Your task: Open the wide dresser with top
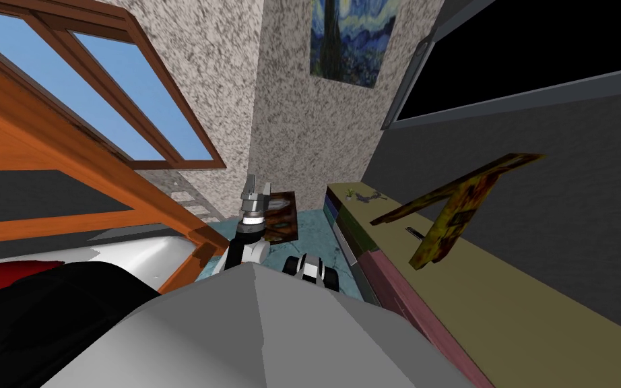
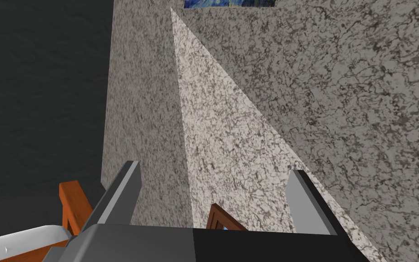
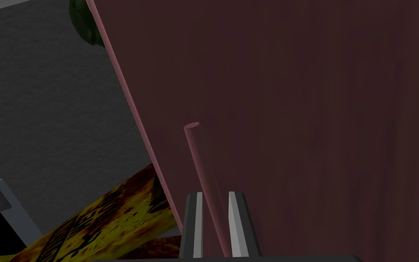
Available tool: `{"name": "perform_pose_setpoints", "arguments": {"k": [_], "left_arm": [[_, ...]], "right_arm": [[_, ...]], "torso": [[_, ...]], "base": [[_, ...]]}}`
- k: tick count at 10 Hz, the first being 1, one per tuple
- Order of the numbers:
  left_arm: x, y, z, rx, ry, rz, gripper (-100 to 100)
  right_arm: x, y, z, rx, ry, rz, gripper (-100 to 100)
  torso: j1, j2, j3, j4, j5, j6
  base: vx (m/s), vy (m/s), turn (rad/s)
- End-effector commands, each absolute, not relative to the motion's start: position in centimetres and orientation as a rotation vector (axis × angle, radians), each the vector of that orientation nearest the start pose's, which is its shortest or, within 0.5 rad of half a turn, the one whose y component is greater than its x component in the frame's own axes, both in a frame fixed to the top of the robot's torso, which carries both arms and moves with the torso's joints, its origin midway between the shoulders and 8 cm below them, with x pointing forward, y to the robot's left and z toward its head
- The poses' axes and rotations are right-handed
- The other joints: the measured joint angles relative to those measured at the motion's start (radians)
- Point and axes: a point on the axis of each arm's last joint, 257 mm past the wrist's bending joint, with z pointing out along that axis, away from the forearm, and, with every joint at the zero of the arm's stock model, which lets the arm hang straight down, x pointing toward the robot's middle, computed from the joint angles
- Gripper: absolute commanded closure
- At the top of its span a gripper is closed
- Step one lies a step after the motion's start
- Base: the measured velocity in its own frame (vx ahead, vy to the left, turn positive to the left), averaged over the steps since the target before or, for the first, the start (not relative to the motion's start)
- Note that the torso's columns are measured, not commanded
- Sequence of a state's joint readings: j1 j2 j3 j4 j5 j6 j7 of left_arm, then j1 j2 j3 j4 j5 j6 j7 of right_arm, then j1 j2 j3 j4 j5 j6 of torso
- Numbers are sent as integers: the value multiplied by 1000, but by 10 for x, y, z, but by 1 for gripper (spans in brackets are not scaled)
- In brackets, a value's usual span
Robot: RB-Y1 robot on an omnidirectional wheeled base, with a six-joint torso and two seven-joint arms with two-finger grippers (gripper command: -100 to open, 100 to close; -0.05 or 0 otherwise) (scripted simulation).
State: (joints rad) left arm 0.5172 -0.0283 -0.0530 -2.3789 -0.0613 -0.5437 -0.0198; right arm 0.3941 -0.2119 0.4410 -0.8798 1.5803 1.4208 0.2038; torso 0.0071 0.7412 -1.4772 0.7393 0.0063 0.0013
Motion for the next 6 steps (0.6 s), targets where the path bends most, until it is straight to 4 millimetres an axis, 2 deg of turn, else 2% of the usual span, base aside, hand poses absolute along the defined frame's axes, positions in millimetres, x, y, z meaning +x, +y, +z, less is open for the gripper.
{"name": "perform_pose_setpoints", "arguments": {"k": [1,3,4,6], "left_arm": [[316,255,70,-537,538,-1316,0],[316,255,70,-537,538,-1316,0],[316,255,70,-537,538,-1315,0],[316,255,70,-537,538,-1316,0]], "right_arm": [[103,-465,-443,-191,2003,-1777,100],[103,-459,-447,-196,2017,-1760,100],[101,-450,-446,-203,2012,-1760,100],[100,-446,-444,-205,2001,-1765,100]], "torso": [[3,0,0,0,0,0],[1,0,-1,1,3,0],[-3,-2,-2,1,3,-1],[1,-1,0,0,0,0]], "base": [[-77,197,-47],[-50,131,-30],[-62,111,-21],[-53,157,-38]]}}
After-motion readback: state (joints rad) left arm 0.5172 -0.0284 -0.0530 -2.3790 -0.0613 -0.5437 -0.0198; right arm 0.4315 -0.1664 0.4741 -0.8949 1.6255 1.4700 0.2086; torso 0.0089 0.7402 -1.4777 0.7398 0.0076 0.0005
